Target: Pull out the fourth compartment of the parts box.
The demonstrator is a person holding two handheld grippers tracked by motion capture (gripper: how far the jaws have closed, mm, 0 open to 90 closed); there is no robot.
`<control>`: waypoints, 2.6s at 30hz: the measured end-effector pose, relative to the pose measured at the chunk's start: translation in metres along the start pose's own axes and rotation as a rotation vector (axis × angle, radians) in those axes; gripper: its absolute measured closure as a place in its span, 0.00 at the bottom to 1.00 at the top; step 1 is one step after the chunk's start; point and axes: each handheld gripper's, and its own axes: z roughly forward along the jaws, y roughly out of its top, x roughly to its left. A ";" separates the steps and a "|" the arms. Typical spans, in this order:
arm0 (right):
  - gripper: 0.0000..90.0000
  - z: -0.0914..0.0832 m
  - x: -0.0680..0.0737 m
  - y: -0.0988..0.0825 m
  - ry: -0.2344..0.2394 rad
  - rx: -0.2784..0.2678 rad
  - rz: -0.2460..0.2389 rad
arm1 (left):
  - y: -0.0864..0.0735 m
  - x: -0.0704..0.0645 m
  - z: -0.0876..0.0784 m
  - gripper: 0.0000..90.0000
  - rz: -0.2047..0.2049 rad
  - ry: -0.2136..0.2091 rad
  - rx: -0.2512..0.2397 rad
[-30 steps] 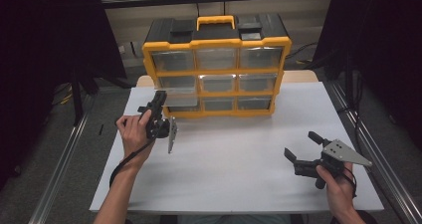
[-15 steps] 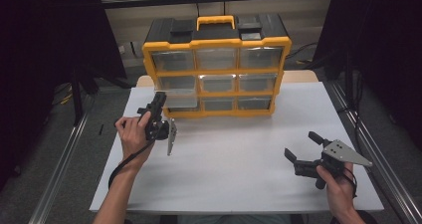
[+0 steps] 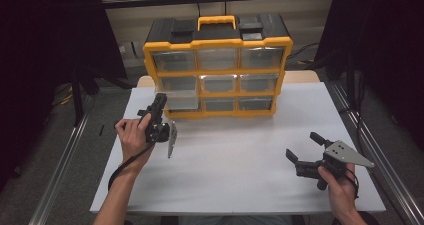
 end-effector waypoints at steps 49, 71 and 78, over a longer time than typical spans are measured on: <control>0.00 0.001 0.000 0.000 0.001 -0.002 0.004 | 0.003 0.000 -0.016 0.90 -0.007 -0.002 -0.020; 0.00 0.000 0.000 0.000 0.001 -0.004 0.008 | 0.000 -0.005 -0.019 0.88 -0.043 -0.014 -0.042; 0.00 0.001 0.000 0.000 0.000 -0.001 0.012 | 0.000 -0.003 -0.018 0.87 -0.078 -0.018 -0.045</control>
